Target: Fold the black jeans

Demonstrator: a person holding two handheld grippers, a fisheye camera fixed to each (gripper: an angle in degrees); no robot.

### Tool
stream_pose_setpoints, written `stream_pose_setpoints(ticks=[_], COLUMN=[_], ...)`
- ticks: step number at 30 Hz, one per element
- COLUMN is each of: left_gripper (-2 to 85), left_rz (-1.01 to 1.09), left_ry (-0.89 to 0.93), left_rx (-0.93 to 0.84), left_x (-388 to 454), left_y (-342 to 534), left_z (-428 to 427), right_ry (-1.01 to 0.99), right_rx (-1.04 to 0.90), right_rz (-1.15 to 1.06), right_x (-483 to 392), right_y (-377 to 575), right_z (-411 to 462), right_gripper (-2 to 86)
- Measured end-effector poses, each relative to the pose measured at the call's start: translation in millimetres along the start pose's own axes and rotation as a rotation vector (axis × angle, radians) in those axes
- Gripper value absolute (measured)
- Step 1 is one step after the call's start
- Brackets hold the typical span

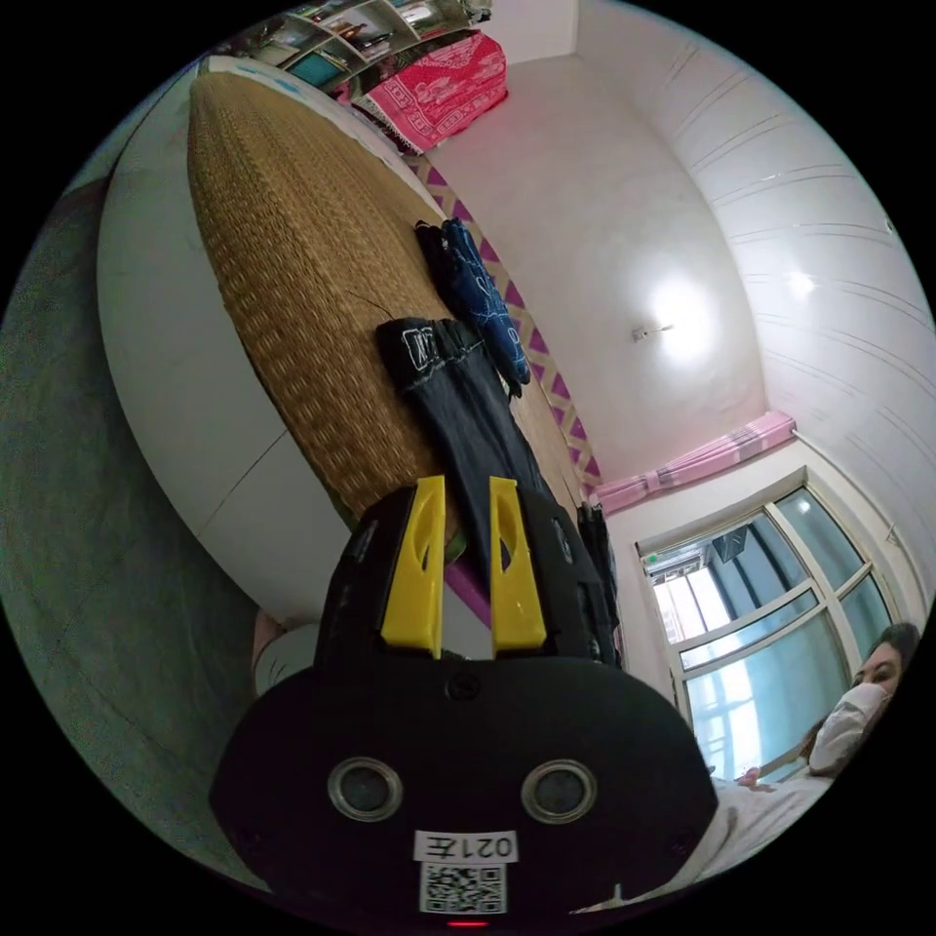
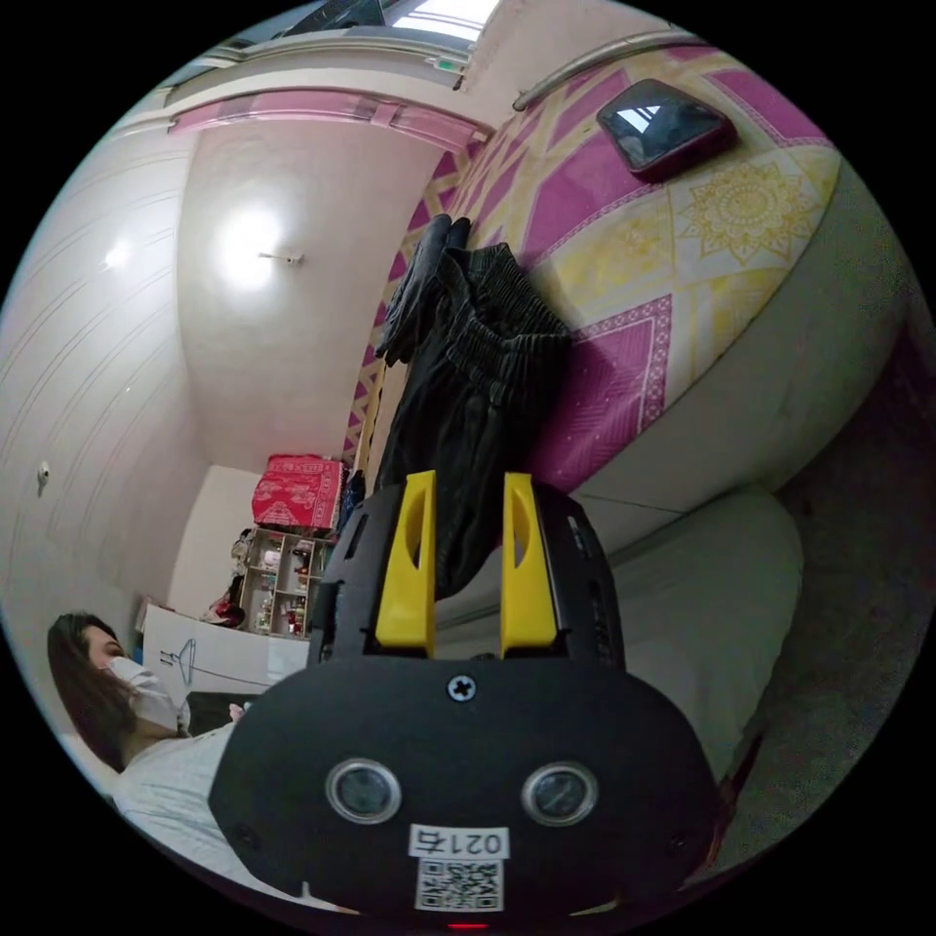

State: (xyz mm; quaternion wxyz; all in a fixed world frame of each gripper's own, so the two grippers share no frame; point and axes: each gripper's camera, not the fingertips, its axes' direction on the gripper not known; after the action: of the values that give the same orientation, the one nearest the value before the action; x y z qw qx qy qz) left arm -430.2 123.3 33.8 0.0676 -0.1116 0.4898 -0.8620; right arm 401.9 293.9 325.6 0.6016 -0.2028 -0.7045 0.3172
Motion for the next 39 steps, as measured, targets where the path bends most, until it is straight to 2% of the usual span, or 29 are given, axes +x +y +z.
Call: stream_pose_setpoints(ticks=[4,8,12,16,20,24,28,29,33,39], left_gripper=[4.5,-0.2,-0.9,-0.9,-0.9,-0.3,1.4,1.5,0.1,-0.9], left_rz=[-0.025,0.016,0.130,0.281,0.340,0.328,0.323,0.322,0.387,0.518], left_ry=[-0.044,-0.047,-0.009,-0.085,-0.158,-0.266,-0.432,-0.441,-0.353,-0.278], left_rx=[-0.023,-0.056,-0.092,-0.148,-0.224,-0.305,-0.316,-0.313,-0.217,-0.342], left_x=[4.4,9.2,39.0,98.8,138.2,142.3,108.2,103.4,85.5,83.8], left_y=[-7.0,-8.7,-18.1,-44.9,-78.6,-106.6,-106.6,-105.3,-79.7,-10.8], left_z=[20.2,34.9,54.1,95.7,156.6,259.5,337.5,340.2,320.5,347.8], right_ry=[-0.022,-0.014,-0.148,-0.245,-0.185,-0.101,0.189,0.257,0.251,0.330], right_rx=[-0.049,-0.083,-0.090,-0.100,-0.106,-0.109,-0.128,-0.121,-0.194,-0.385], right_rz=[0.009,-0.018,-0.065,-0.150,-0.203,-0.194,-0.195,-0.208,-0.355,-0.746], right_x=[-0.7,-6.1,-24.0,-75.1,-119.8,-128.6,-115.3,-114.9,-132.2,-189.1], right_y=[2.1,0.4,-17.3,-70.9,-145.0,-203.4,-237.7,-235.8,-202.0,-93.6], right_z=[16.7,30.5,34.9,60.5,121.4,197.9,272.9,280.5,298.9,373.5], right_gripper=[9.2,2.3,0.9,0.6,0.9,2.6,8.5,8.8,8.1,6.5])
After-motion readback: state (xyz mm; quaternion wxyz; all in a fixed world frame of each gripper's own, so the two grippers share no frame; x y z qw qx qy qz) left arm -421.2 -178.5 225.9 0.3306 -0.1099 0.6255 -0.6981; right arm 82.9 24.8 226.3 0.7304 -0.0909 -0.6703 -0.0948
